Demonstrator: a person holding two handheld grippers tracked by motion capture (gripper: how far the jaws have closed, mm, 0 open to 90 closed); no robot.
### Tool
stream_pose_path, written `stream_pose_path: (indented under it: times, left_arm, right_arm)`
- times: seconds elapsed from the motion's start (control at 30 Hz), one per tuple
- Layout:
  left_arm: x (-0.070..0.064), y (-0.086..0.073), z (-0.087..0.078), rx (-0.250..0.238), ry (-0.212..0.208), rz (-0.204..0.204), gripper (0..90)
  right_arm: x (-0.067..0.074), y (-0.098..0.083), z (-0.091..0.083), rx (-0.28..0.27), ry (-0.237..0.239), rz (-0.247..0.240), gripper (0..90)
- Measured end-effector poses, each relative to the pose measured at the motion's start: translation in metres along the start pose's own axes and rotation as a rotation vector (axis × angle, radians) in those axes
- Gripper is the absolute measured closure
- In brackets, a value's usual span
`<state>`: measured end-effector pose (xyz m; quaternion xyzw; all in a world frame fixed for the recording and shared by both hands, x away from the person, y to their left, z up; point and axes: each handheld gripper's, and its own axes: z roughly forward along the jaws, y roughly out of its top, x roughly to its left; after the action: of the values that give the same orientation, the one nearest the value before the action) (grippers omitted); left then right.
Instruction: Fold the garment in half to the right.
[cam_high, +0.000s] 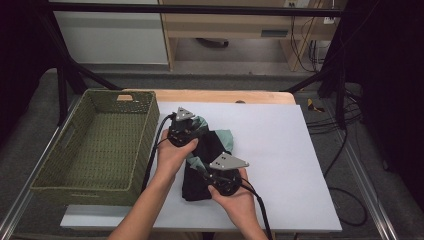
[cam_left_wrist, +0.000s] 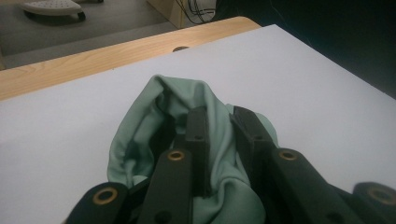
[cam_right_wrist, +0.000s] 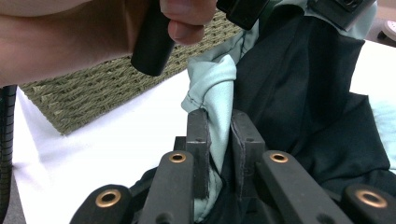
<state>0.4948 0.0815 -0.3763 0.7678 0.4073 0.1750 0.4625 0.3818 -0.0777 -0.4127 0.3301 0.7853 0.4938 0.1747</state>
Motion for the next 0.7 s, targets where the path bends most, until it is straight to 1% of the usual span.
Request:
stream_pose_path:
  times: [0.33,0.53,0.6,0.63,0.67,0.7]
  left_arm:
    - [-0.011,0.001,0.007,-0.012,-0.016,0.012,76.7]
    - [-0.015,0.0,0.009,-0.017,-0.02,0.016,76.1]
    - [-0.015,0.0,0.009,-0.022,-0.015,0.021,75.1]
    - [-0.016,0.0,0.009,-0.024,-0.01,0.026,72.3]
    - [-0.016,0.0,0.008,-0.026,-0.007,0.028,72.3]
    - [-0.015,0.001,0.007,-0.03,-0.002,0.029,70.3]
  right_arm:
    - [-0.006,-0.006,-0.005,-0.014,-0.008,0.036,80.3]
    - [-0.009,-0.01,-0.007,-0.018,-0.018,0.046,80.5]
    - [-0.011,-0.013,-0.009,-0.018,-0.024,0.058,80.7]
    - [-0.013,-0.015,-0.009,-0.021,-0.032,0.07,80.8]
    - [-0.013,-0.015,-0.009,-0.021,-0.032,0.07,80.8]
    - [-0.014,-0.016,-0.01,-0.019,-0.034,0.075,80.9]
